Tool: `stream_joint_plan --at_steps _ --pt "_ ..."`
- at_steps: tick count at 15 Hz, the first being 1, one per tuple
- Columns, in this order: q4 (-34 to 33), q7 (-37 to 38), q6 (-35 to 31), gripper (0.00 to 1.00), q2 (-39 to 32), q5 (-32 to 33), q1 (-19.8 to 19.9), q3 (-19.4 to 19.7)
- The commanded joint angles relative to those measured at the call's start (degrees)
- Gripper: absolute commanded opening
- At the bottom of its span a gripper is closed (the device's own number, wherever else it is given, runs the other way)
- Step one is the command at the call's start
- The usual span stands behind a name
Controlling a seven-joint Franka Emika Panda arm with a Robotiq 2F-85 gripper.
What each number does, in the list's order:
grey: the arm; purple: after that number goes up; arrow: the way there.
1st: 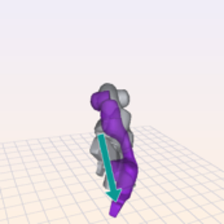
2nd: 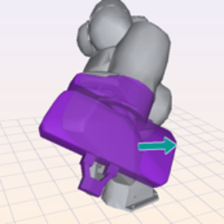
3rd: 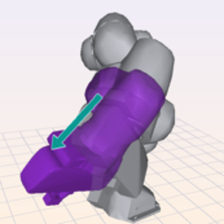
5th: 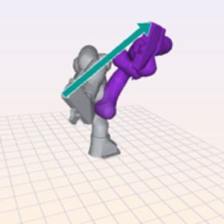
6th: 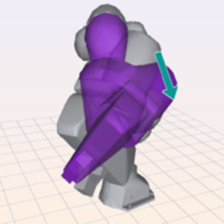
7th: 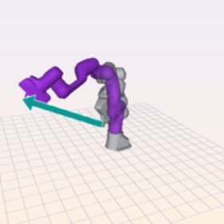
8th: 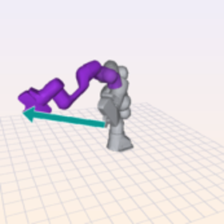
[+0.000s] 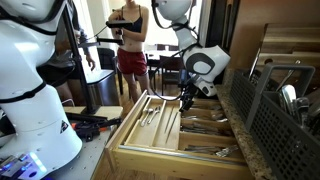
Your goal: Take the spoon from the utensil holder and put it in the drawer with the other spoons
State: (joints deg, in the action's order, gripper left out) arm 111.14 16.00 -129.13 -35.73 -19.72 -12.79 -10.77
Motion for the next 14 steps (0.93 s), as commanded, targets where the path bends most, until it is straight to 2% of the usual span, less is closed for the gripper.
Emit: stream_joint_plan --at_steps 1,7,8,14 --pt "-0.93 -0.33 0.59 1.0 -0.87 0.54 -0.36 0.21" --pt "0.47 0.4 0.51 1.0 0.98 0.54 -0.75 0.06" --pt "-0.88 -0.04 0.16 1.0 -0.73 -0.08 -0.2 0.02" --pt "-0.88 -0.04 0.16 1.0 -0.72 -0.09 -0.27 -0.09"
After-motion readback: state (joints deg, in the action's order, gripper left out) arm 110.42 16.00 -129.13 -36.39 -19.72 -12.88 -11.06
